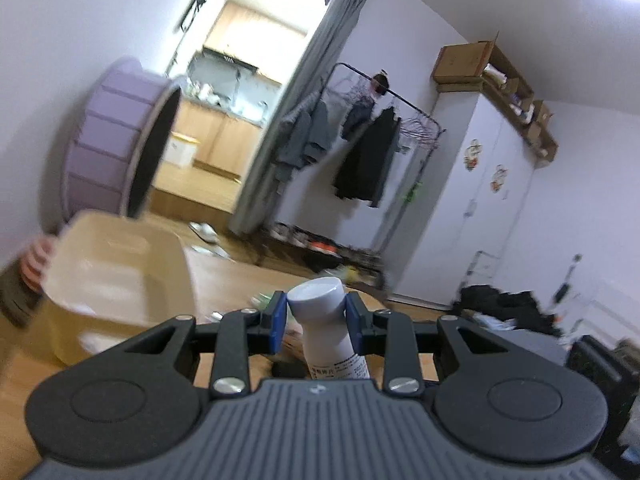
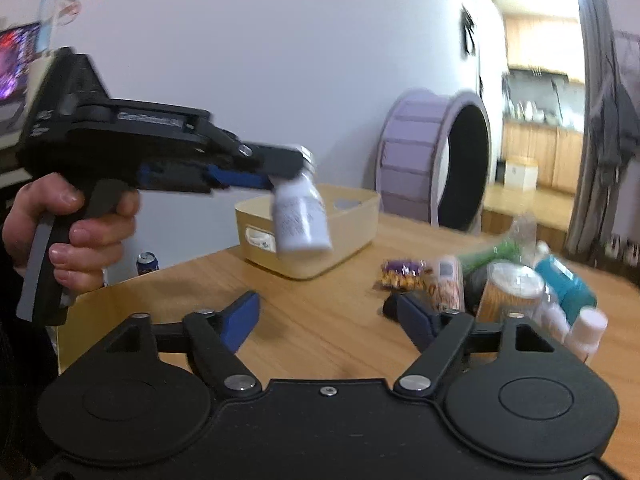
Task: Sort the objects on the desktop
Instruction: 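Lift the white bottle with the right gripper and carry it over the basket, then open the right gripper to drop the white bottle into the basket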
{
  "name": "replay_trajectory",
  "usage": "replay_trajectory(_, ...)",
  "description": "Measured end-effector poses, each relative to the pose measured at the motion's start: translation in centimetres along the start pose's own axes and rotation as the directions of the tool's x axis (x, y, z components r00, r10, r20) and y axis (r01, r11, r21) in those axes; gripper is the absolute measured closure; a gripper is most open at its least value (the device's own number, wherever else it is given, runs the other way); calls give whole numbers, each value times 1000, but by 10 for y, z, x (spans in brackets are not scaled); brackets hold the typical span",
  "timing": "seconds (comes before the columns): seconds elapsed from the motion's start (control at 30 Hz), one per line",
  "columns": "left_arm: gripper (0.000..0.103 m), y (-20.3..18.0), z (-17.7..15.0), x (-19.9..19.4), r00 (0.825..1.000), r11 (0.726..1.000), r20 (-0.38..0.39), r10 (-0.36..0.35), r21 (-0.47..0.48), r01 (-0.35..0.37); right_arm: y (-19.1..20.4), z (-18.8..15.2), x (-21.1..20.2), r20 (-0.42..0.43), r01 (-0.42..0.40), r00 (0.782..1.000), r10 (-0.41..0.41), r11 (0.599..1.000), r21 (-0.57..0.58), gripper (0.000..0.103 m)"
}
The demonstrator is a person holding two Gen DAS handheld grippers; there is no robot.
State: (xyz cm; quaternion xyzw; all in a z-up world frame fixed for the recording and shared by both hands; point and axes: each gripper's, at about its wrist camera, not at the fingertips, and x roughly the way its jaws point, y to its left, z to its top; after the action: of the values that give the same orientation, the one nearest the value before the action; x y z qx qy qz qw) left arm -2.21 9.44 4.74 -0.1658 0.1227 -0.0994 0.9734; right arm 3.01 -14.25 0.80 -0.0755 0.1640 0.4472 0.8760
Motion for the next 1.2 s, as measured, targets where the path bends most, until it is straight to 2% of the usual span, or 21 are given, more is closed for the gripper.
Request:
replay_trajectory(0.03,72,1,3,-2,1000,999,11,27,20,-27,-2,1,1,-8,7,1000,-7,1000,16,17)
replay_trajectory(0.1,72,5,11,-6,996,995,35,85,50,-87,-4,1,2,-13,12,1000,-12,999,31,14)
replay_trajectory(0.17,72,8,14,-6,990,987,44,133,84,-136,-5,1,0,-1,22,1000,-22,999,32,7)
replay_trajectory(0.43,72,18,22,0,950,926,80,302,210,-313,-6,-1,6,-3,49,999,-49,999,13,6)
replay_trajectory(0.6,72,26,16,22,936,901,54,349,257,-351,-8,-2,7,-13,62,998,-61,998,15,5)
replay_trajectory(0.7,72,30,10,31,918,871,49,393,301,-389,-9,-1,6,-12,66,998,-66,998,17,5)
replay_trajectory(0.9,72,40,-3,41,906,846,13,424,352,-401,-10,-3,6,-23,79,997,-78,997,12,5)
replay_trajectory(1.07,67,47,-7,37,905,850,-30,425,356,-388,-12,-5,6,-37,87,996,-87,996,8,5)
replay_trajectory(1.2,63,44,-2,30,915,864,-36,402,347,-366,-14,-5,4,-37,91,995,-90,996,13,5)
